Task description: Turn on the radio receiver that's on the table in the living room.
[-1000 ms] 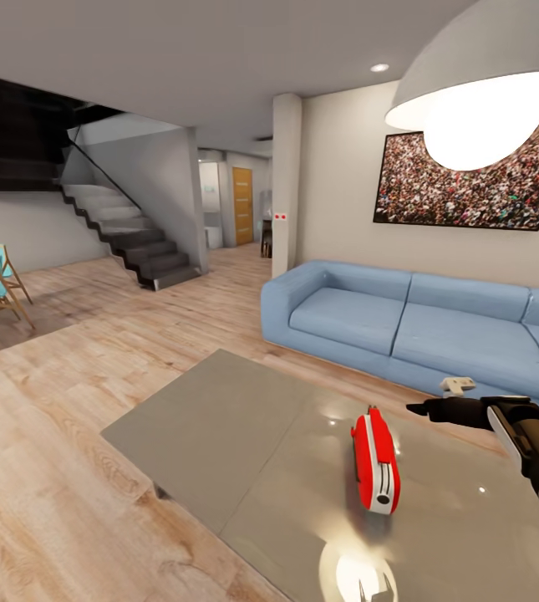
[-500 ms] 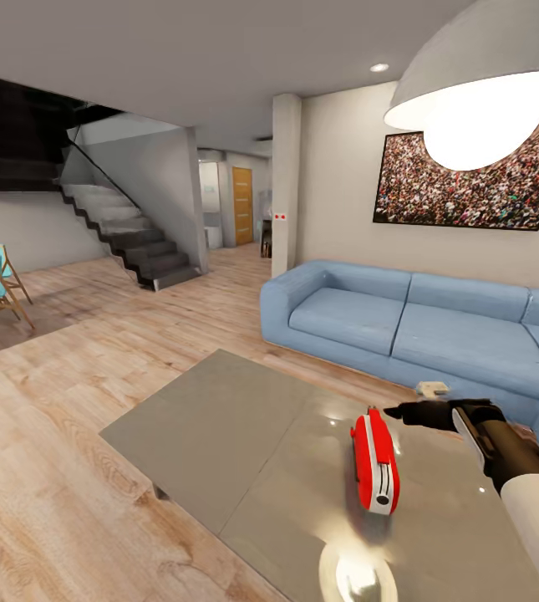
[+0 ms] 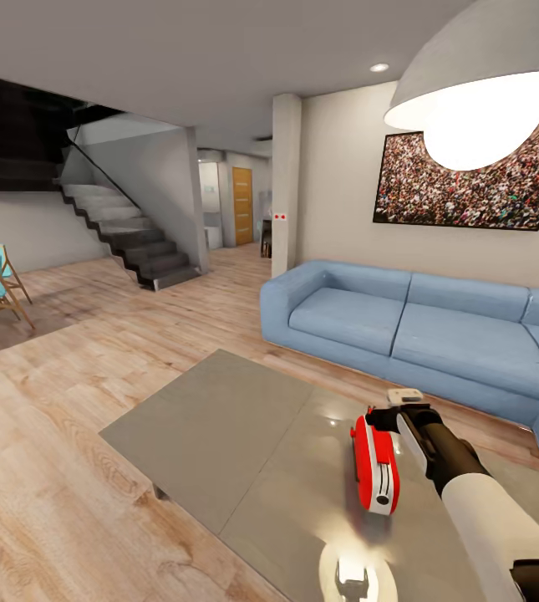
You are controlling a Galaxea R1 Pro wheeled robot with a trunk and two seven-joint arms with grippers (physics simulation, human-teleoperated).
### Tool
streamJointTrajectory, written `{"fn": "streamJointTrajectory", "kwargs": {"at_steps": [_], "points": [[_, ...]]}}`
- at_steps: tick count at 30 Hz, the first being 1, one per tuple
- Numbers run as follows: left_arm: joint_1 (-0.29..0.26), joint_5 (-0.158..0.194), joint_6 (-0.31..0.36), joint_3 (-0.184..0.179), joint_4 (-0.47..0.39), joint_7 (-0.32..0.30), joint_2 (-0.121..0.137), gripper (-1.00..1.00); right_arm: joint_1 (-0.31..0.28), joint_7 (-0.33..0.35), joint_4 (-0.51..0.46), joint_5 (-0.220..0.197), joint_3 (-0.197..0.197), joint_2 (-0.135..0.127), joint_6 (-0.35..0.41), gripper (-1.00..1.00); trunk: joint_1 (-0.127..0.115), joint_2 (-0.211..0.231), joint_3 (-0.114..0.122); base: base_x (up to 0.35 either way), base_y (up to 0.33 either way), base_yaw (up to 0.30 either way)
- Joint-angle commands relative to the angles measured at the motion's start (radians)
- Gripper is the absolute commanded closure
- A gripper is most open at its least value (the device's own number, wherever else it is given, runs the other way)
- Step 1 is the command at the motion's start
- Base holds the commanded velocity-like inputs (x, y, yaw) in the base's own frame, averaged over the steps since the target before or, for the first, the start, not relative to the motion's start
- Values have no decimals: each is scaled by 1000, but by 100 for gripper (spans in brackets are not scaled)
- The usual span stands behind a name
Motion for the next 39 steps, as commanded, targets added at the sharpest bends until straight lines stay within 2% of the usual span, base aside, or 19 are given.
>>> {"fn": "streamJointTrajectory", "kwargs": {"at_steps": [1, 7, 10, 14, 15, 16, 19, 22, 27, 39], "points": [[0, 0, 0, 0, 0, 0, 0, -100, 0, 0, 0, 0, 0, 0, 0, -100, 0, 0, 0, 0, 0, 0], [0, 0, 0, -1, 0, 0, 0, -100, 0, 5, 0, -5, -4, 0, 0, -100, 0, 0, 0, 0, 0, 0], [0, 0, 0, 0, 0, 0, 0, -100, 0, 8, 0, -7, -21, 0, -2, -100, 0, 0, 0, 0, 0, 0], [0, 0, 0, 0, 0, 1, 0, -100, 0, 9, 2, -11, -76, 0, -3, -100, 0, 0, 0, 0, 0, 0], [0, 0, 0, 0, 0, 0, 0, -100, 0, 9, 2, -18, -104, 0, -3, -100, 0, 0, 0, 0, 0, 0], [0, 0, 0, 0, 0, 0, 0, -100, 0, 9, 2, -21, -117, 0, -3, -100, 0, 0, 0, 0, 0, 0], [0, 0, 0, 0, 0, 0, 1, -100, 0, 9, 2, -32, -148, 0, -4, -100, 0, 0, 0, 0, 0, 0], [1, 0, 0, 0, 0, 1, 1, -100, 0, 7, 2, -32, -161, 0, -6, -100, 0, 0, 0, 0, 0, 0], [0, 0, 0, 0, 0, 0, 1, -100, 0, 5, 2, -27, -173, -1, -7, -100, 0, 0, 0, 0, 0, 0], [0, 0, 0, 0, 0, 0, 1, -100, 0, -6, 2, -22, -167, -1, -8, -100, 0, 0, 0, 0, 0, 0]]}}
